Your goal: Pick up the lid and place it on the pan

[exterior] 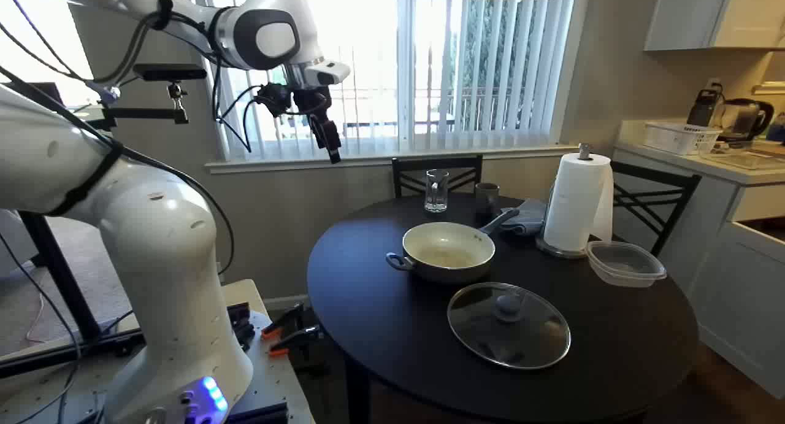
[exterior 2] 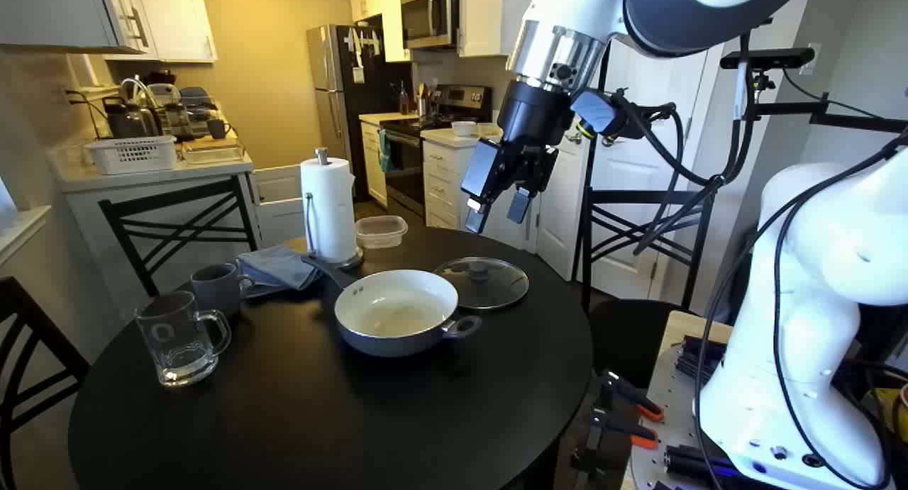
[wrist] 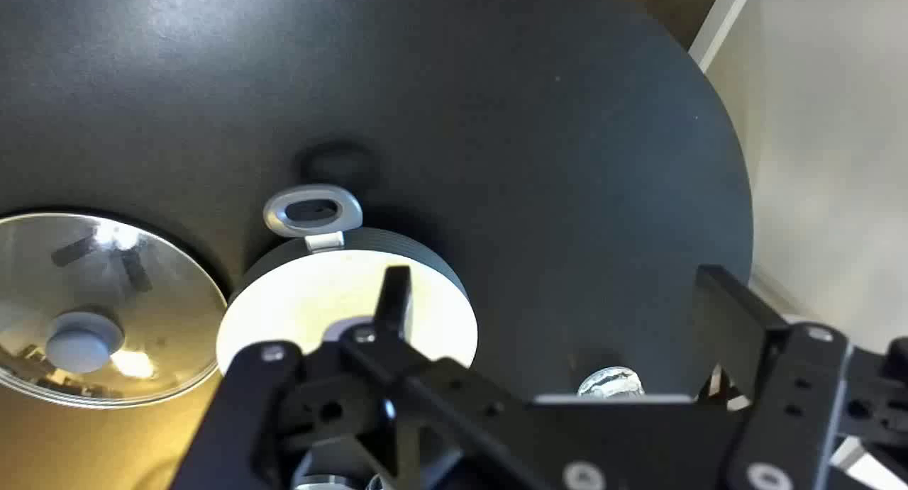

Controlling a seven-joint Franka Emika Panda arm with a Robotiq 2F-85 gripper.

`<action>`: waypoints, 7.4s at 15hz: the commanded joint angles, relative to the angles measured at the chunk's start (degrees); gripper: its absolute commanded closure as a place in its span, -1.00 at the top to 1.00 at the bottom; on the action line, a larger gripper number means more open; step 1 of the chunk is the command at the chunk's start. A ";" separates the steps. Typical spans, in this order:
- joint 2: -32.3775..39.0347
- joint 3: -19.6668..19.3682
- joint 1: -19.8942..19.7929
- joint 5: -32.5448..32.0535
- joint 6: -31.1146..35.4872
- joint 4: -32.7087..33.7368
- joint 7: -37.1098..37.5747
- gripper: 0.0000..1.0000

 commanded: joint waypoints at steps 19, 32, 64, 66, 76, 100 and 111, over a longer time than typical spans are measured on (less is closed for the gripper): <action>5.29 -12.96 -26.01 -13.97 8.55 -4.29 2.14 1.00; 11.10 -16.76 -25.68 -12.54 9.18 -0.21 -0.07 1.00; 71.88 -26.04 -18.81 -17.44 13.52 41.09 -18.37 1.00; 72.52 -24.89 -19.28 -14.89 12.98 41.53 -18.88 1.00; 75.79 -25.36 -21.14 -10.18 14.36 40.85 -17.05 1.00; 78.37 -23.14 -22.31 -5.82 14.81 43.59 -17.45 1.00; 78.32 -23.77 -22.51 -5.61 15.42 43.52 -17.21 -0.06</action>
